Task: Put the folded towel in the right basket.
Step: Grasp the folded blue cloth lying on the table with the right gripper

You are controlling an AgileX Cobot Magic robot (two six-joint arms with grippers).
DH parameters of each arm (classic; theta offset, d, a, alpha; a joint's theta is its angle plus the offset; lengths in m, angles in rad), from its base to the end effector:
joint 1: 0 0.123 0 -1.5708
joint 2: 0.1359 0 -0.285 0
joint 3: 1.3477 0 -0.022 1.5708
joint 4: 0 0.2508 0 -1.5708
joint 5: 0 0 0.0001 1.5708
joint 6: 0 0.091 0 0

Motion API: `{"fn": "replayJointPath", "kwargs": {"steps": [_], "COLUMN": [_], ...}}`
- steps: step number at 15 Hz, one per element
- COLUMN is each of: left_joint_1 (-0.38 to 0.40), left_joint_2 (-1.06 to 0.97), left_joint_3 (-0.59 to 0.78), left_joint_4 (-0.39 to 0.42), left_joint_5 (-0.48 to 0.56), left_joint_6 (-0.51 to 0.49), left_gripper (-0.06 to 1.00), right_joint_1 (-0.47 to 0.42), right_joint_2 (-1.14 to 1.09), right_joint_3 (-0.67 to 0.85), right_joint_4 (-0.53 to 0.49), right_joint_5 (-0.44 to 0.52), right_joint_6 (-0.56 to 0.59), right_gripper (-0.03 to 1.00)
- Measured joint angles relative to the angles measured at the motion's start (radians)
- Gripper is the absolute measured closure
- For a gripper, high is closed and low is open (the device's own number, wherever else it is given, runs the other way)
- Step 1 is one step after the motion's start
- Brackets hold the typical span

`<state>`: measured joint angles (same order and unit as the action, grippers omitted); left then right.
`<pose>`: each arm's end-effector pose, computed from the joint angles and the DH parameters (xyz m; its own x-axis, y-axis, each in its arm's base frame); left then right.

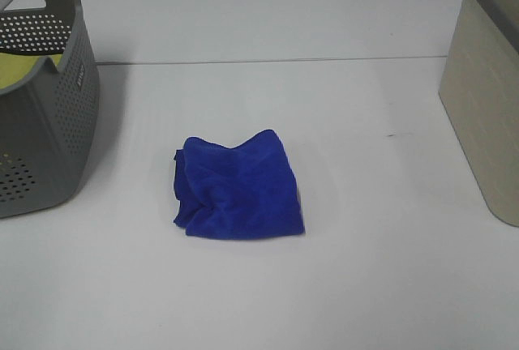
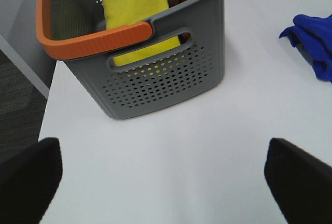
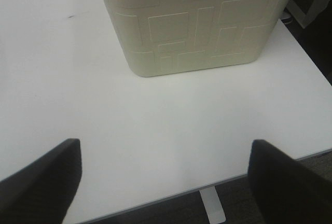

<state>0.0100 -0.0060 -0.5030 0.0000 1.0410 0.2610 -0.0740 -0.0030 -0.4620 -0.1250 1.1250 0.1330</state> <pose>-0.0053 -0.0001 0.2797 -0.4183 0.2539 -0.8721 0.1014 0.9672 0.2329 -0.0052 -0.0099 0.2622 -0.5230 0.1173 -0.8442 0.2098 0.9777 0.0058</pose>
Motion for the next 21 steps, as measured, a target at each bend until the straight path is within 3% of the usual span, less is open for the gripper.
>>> {"fn": "replayJointPath", "kwargs": {"steps": [2,5,6,10,12,14,16,21], "left_joint_1": [0.0,0.0,0.0,0.0,0.0,0.0,0.0,0.0], "left_joint_2": [0.0,0.0,0.0,0.0,0.0,0.0,0.0,0.0], "left_joint_3": [0.0,0.0,0.0,0.0,0.0,0.0,0.0,0.0], "left_joint_4": [0.0,0.0,0.0,0.0,0.0,0.0,0.0,0.0], "left_joint_5": [0.0,0.0,0.0,0.0,0.0,0.0,0.0,0.0], "left_joint_6": [0.0,0.0,0.0,0.0,0.0,0.0,0.0,0.0], "left_gripper": [-0.04,-0.04,-0.04,-0.04,-0.04,-0.04,-0.04,-0.04], "right_joint_1": [0.0,0.0,0.0,0.0,0.0,0.0,0.0,0.003], "right_joint_2": [0.0,0.067,0.188,0.534,0.723,0.88,1.025,1.291], "right_joint_3": [-0.015,-0.115,-0.224,-0.512,-0.659,-0.753,-0.802,-0.805], "right_joint_4": [0.033,0.17,0.279,0.527,0.703,0.876,0.98,1.003], "right_joint_5": [0.002,-0.001,-0.004,-0.024,-0.024,-0.025,-0.025,-0.025], "right_joint_6": [0.0,-0.03,-0.078,-0.279,-0.391,-0.501,-0.591,-0.67], "right_gripper": [0.12,0.08,0.07,0.07,0.07,0.07,0.07,0.08]}}
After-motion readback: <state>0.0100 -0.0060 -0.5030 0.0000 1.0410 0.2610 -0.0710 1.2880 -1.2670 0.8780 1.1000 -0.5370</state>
